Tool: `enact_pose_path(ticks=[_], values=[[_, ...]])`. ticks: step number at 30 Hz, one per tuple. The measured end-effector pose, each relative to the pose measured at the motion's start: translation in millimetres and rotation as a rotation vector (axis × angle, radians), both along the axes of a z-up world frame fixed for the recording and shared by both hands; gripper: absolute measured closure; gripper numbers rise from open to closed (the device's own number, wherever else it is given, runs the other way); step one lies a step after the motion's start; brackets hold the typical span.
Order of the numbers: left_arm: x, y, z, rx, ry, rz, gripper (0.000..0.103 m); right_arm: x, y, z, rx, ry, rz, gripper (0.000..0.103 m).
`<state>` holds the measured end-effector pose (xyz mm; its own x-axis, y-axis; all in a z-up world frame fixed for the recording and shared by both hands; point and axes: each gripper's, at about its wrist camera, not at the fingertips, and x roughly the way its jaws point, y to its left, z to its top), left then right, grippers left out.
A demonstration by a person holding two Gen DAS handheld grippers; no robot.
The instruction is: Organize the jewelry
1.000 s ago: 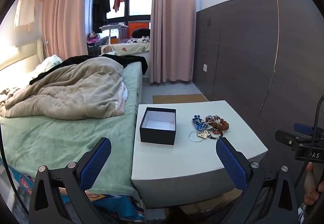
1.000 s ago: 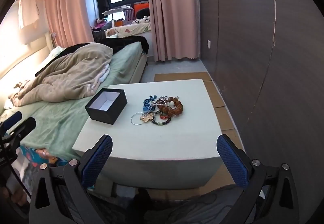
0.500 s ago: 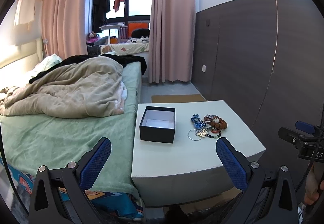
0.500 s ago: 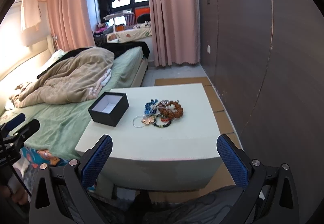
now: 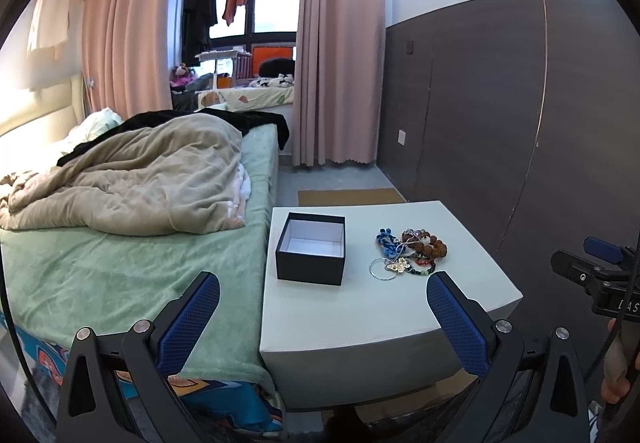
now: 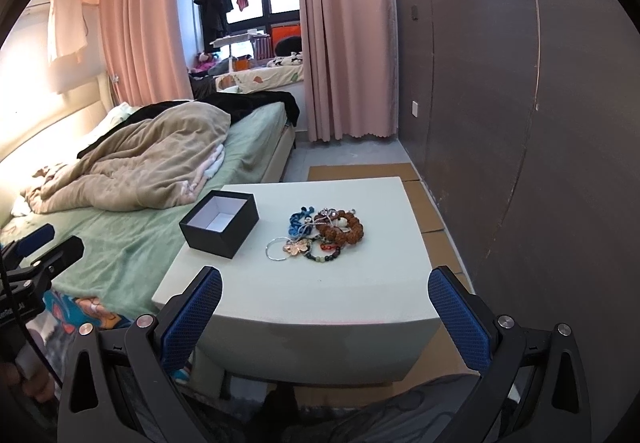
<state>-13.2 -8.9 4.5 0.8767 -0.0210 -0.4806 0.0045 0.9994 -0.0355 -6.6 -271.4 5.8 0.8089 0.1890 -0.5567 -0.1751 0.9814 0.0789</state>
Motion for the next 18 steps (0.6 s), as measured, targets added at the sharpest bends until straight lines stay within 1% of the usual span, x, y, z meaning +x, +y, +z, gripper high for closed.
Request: enact_pose_path(ticks=[12,18], values=[[-1.8,-0.8,5.5,0.002,-0.007,-0.007,0.0,1.9,-1.3,-0.1,0.014,0.01,-0.004,0.0],[-3.1,-0.6,6.6,-0.015,-0.006,-0.015,0.0,1.7,-2.1,0.2,0.014,0.006,-0.004,0.0]])
